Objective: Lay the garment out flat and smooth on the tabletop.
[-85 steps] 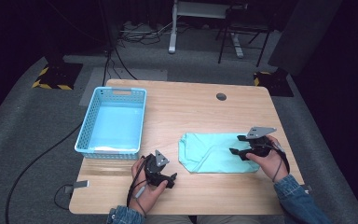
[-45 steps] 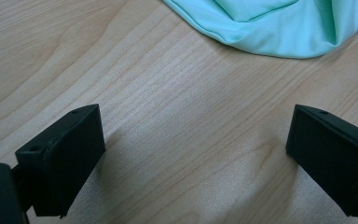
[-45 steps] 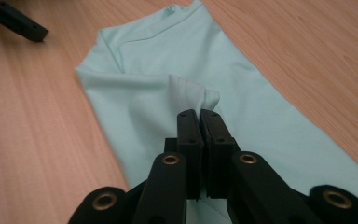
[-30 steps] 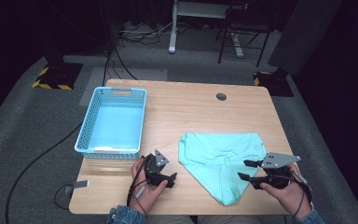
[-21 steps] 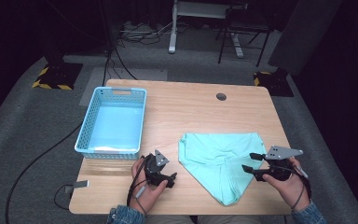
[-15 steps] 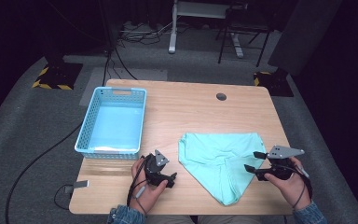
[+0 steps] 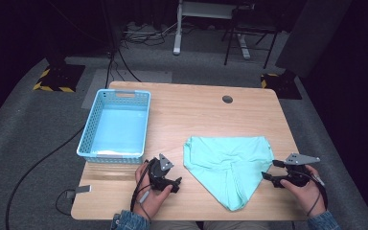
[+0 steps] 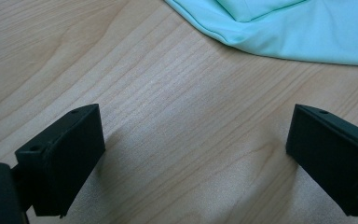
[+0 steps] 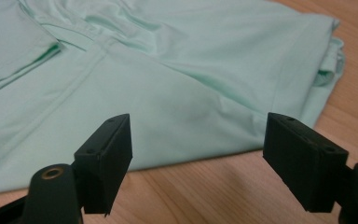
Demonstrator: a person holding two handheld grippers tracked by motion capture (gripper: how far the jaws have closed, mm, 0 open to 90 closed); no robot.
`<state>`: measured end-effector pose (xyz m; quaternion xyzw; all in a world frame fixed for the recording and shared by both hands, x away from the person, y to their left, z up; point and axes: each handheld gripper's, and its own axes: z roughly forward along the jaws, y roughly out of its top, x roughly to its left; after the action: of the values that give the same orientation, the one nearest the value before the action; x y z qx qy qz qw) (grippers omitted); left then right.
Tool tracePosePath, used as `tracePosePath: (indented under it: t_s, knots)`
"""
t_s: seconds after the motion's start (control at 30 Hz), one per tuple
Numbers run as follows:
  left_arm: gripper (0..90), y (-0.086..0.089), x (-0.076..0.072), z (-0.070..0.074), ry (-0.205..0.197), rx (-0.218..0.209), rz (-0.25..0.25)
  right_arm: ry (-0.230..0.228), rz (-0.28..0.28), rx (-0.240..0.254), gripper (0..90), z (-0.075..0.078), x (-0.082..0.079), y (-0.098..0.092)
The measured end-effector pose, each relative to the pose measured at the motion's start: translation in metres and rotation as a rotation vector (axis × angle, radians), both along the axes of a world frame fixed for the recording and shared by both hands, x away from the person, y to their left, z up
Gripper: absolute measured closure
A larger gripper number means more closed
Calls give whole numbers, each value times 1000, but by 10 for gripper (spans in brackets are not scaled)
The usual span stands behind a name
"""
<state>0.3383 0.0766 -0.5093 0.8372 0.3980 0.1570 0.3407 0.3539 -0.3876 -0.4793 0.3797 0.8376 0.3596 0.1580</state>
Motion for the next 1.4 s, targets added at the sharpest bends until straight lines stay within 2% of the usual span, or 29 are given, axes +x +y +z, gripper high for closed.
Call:
tracePosePath:
  t_s: [0.23,0.4,0.67,0.77,0.83,0.97,1.07,1.23,1.33,1.4]
  knots:
    - [41,0,0,0,0,1,0,33,-48,-27,212,-20,-1,-18]
    - [41,0,0,0,2,2,4,-22,-73,-1,154,-27,-3,-26]
    - [47,-1,-1,0,0,3,17,-23,-80,-3,137,-28,-4,-27]
    - [118,-1,-2,3,-16,-23,23,-23,-88,4,188,-27,-5,-26]
    - [110,-3,-2,7,-29,-15,19,-25,-83,5,252,-26,-7,-25]
    - [109,-5,-2,13,-31,-33,15,-31,-81,4,255,-24,-6,-25]
    - [107,-10,1,16,-34,-30,9,-44,-73,2,255,-17,-5,-22]
    - [106,-26,12,18,-35,-42,-12,-65,-40,1,247,-7,5,-10]
    - [107,-38,21,16,-26,-42,-28,-61,-13,1,244,-8,14,1]
    - [111,-44,27,12,-17,-23,-34,-50,6,0,243,-11,19,8]
